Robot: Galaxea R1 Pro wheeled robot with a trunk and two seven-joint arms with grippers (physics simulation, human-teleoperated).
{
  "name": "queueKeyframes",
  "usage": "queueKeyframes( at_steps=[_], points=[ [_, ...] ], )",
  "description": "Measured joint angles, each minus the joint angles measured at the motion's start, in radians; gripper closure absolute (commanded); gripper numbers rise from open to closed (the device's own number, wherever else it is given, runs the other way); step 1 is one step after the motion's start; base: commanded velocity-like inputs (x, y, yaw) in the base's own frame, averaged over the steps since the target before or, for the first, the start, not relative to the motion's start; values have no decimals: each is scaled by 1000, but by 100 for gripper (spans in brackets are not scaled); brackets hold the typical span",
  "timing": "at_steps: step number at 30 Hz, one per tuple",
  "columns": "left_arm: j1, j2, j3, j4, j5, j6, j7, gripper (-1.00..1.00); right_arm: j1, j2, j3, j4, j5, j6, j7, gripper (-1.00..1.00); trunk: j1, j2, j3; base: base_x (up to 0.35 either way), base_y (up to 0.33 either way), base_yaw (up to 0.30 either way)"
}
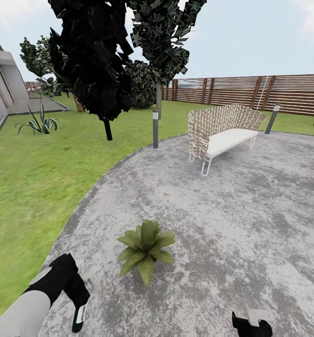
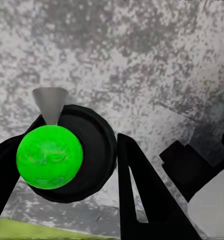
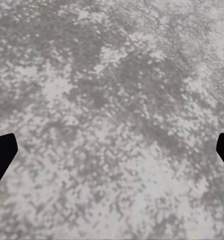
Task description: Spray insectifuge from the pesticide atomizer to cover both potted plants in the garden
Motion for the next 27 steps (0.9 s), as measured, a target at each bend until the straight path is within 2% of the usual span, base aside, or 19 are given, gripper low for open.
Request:
queueKeyframes(
  at_steps=[15, 27],
  points=[
    [-1, 0, -4, -1, 0, 2, 0, 100, 0, 0, 0, 0, 0, 0, 0, -100, 0, 0, 0, 12, 3, -6],
    [-10, 1, -1, -3, 5, 17, 1, 100, 0, 1, 0, 0, 0, 0, 0, -100, 0, 0, 0, 0, 0, -245]
  ],
)
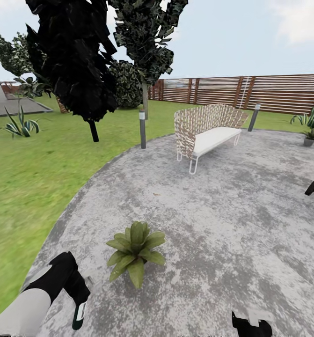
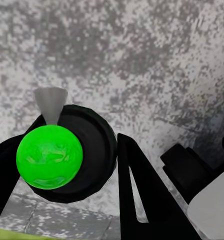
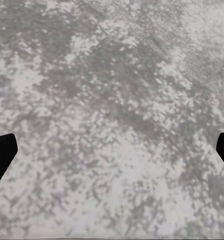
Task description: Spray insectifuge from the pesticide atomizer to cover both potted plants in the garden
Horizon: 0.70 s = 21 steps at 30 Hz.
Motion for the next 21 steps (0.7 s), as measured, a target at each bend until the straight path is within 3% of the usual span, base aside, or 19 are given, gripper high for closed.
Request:
queueKeyframes(
  at_steps=[8, 15, 21],
  points=[
    [-16, -1, -3, -1, -5, 4, -1, 100, 0, 0, 0, 0, 0, 0, 0, -100, 0, 0, 0, 3, 2, -91],
    [-33, -1, -3, 1, -5, 4, -3, 100, 0, -1, 0, 0, 1, 0, 0, -100, 0, 0, 0, 210, 177, -2],
    [-33, -2, -4, 2, -3, 3, -3, 100, 0, 0, 0, 0, 1, 0, 0, -100, 0, 0, 0, 25, 20, 0]
  ],
)
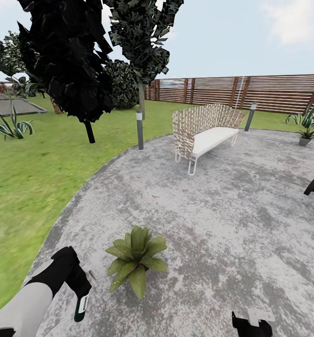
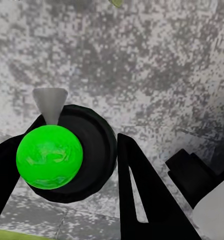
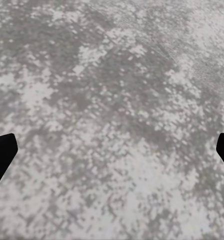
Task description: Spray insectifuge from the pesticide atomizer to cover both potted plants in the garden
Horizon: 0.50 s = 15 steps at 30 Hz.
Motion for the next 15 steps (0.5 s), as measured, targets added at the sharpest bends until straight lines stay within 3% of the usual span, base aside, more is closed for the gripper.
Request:
queueKeyframes(
  at_steps=[5, 6, 8, 11, 15],
  points=[
    [-11, -25, -40, -1, -11, 0, -16, 100, 0, 0, 0, 0, 0, 0, 0, -100, 0, 0, 0, 1, 1, 0],
    [-29, -31, -71, 0, -29, 6, -61, 100, 0, 0, 0, 0, 0, 0, 0, -100, 0, 0, 0, 0, 0, 0],
    [-50, -32, -97, -1, -53, 29, -133, 100, 0, 0, 0, 0, 0, 0, 0, -100, 0, 0, 0, 0, 0, 0],
    [-67, -26, -109, -1, -69, 47, -176, 100, 0, -1, 0, 0, 1, 0, 0, -100, 0, 0, 0, 0, 0, 0],
    [-65, -21, -112, 0, -72, 50, -181, 100, 0, -1, 1, 0, 3, 0, 0, -100, 0, 0, 0, 0, 0, 0]
  ],
)
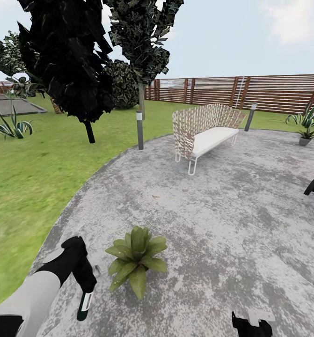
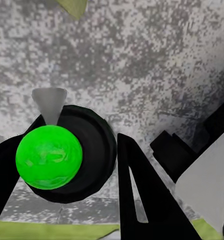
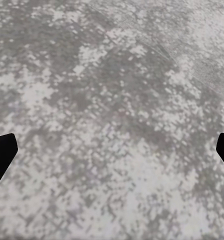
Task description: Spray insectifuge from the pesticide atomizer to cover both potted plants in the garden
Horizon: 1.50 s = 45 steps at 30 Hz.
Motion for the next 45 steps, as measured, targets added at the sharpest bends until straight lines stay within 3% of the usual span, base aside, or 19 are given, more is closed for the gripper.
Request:
queueKeyframes(
  at_steps=[8, 18, 25, 31, 45],
  points=[
    [8, 7, 0, 3, -1, -9, 61, 100, 0, 0, 1, 0, 1, 0, 0, -100, 0, 0, 0, 148, 54, 0],
    [9, 3, -4, 4, -1, -13, 66, 100, 0, 0, 1, 0, 1, 0, 0, -100, 0, 0, 0, 148, 71, 0],
    [33, 13, -1, 18, -2, -21, 79, 100, 0, 0, 1, 0, 1, 0, 0, -100, 0, 0, 0, 1, 1, 0],
    [78, 13, 0, 27, -1, -99, 121, 100, 0, 0, 1, 0, 1, 0, 0, -100, 0, 0, 0, 0, 0, 0],
    [74, 1, 6, 7, 0, -91, 124, 100, 0, 0, 1, 1, 1, 0, 0, -100, 0, 0, 0, 58, 54, 0]
  ],
)
